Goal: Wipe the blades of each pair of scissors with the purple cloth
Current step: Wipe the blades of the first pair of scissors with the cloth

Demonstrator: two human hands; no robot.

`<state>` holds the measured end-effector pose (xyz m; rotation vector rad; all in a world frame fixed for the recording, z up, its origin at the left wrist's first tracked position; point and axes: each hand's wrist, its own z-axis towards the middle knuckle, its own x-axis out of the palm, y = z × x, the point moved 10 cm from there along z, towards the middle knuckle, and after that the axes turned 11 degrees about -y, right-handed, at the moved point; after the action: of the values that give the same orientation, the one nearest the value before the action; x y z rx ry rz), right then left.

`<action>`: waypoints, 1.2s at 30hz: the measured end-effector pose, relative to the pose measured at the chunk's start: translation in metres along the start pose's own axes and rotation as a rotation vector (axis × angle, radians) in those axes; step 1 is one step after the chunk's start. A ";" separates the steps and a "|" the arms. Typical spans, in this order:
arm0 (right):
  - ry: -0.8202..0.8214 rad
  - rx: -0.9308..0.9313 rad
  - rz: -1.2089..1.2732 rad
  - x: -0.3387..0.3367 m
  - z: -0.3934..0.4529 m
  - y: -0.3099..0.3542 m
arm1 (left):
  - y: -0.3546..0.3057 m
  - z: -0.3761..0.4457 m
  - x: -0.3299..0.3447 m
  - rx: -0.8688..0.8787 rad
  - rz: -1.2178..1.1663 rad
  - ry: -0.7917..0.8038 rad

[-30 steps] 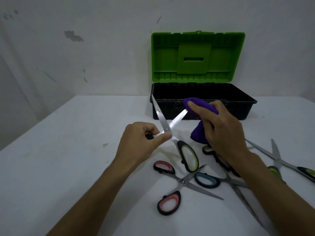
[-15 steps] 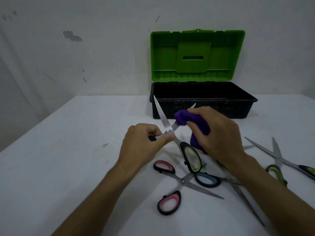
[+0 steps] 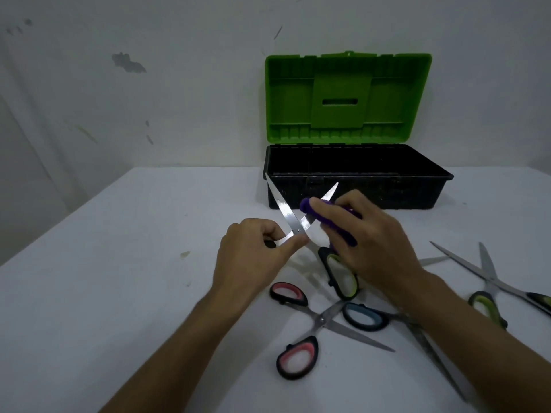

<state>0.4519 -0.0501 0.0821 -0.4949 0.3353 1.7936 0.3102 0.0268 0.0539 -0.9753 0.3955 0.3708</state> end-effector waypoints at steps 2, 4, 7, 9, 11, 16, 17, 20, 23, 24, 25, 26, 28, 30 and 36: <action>0.104 -0.009 0.074 0.010 -0.008 0.007 | 0.003 0.003 -0.002 -0.014 -0.011 0.003; 0.150 -0.008 0.149 0.013 -0.010 0.012 | 0.005 0.004 -0.002 -0.027 -0.029 0.017; 0.139 -0.049 0.188 0.010 -0.005 0.014 | 0.006 0.006 -0.003 -0.017 -0.026 0.023; 0.150 -0.076 0.181 0.010 -0.004 0.014 | 0.006 0.006 -0.004 0.010 -0.027 0.018; 0.148 -0.094 0.147 0.007 -0.004 0.011 | 0.003 0.005 -0.005 0.047 -0.014 0.012; -0.023 0.002 0.026 -0.014 0.008 -0.018 | 0.004 0.007 -0.002 0.002 -0.068 0.051; -0.063 0.045 0.005 -0.019 0.009 -0.025 | 0.006 0.006 0.001 -0.022 -0.080 0.073; -0.087 0.026 0.034 -0.024 0.008 -0.019 | 0.008 0.004 0.004 -0.064 -0.105 0.095; 0.075 -0.120 0.113 -0.005 0.001 0.010 | 0.006 0.006 0.001 -0.042 -0.086 0.070; 0.114 -0.137 0.116 0.000 -0.001 0.014 | 0.005 0.007 -0.001 -0.020 -0.062 0.059; 0.127 -0.138 0.111 0.002 0.000 0.014 | 0.004 0.007 -0.003 0.010 -0.039 0.044; 0.121 -0.134 0.100 0.002 0.001 0.013 | 0.002 0.007 -0.006 0.045 -0.021 0.022; 0.068 -0.111 0.054 -0.003 0.004 0.007 | -0.002 0.007 -0.010 0.102 -0.007 -0.021; -0.014 -0.028 -0.018 -0.012 0.008 -0.008 | -0.001 0.007 -0.010 0.096 -0.015 -0.020; -0.039 -0.024 -0.022 -0.020 0.004 -0.011 | 0.001 0.006 -0.003 0.026 -0.033 0.018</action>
<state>0.4661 -0.0621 0.0962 -0.4785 0.2803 1.7852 0.3080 0.0320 0.0574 -0.9589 0.3996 0.3263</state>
